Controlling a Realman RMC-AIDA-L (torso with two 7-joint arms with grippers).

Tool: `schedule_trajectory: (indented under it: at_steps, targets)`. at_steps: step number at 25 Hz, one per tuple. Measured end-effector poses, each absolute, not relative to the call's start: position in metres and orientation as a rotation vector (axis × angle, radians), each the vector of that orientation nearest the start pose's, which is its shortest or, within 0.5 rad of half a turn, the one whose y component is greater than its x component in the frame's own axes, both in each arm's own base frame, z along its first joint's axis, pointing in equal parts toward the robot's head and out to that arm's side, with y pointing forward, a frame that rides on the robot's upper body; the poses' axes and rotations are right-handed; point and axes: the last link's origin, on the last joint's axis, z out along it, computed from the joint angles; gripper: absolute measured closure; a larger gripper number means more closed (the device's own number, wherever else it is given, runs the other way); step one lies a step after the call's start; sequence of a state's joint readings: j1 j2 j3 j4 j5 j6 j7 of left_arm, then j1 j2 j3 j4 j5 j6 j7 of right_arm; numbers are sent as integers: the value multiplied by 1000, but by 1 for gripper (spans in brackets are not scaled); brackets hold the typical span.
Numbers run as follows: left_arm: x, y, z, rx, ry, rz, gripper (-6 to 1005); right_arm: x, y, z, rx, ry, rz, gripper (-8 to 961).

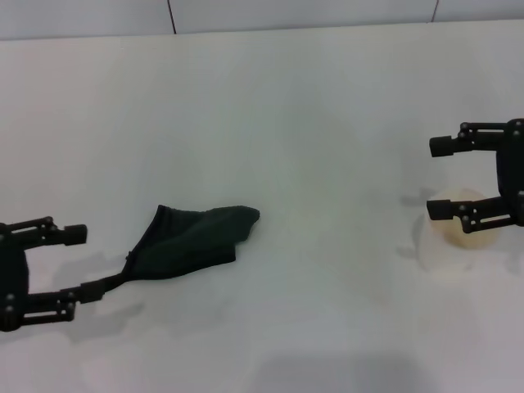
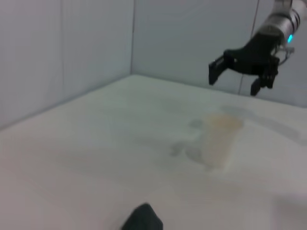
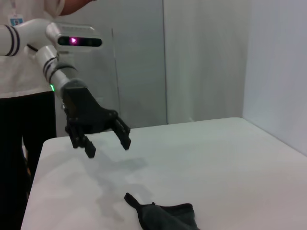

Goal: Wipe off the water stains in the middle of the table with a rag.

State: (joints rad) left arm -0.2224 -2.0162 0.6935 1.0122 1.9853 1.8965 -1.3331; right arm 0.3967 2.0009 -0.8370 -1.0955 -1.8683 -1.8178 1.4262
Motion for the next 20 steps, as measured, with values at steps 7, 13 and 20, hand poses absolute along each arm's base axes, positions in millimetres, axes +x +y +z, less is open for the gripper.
schedule_trajectory:
  at_steps: [7, 13, 20]
  targets:
    - [-301, 251, 72, -2828, -452, -535, 226, 222, 316, 75, -2887, 138, 566, 128]
    - [-298, 257, 72, -2829, -457, -526, 226, 217, 323, 72, -2893, 142, 548, 128]
    - [-296, 262, 70, -2844, -450, -501, 226, 216, 325, 72, -2894, 145, 544, 128]
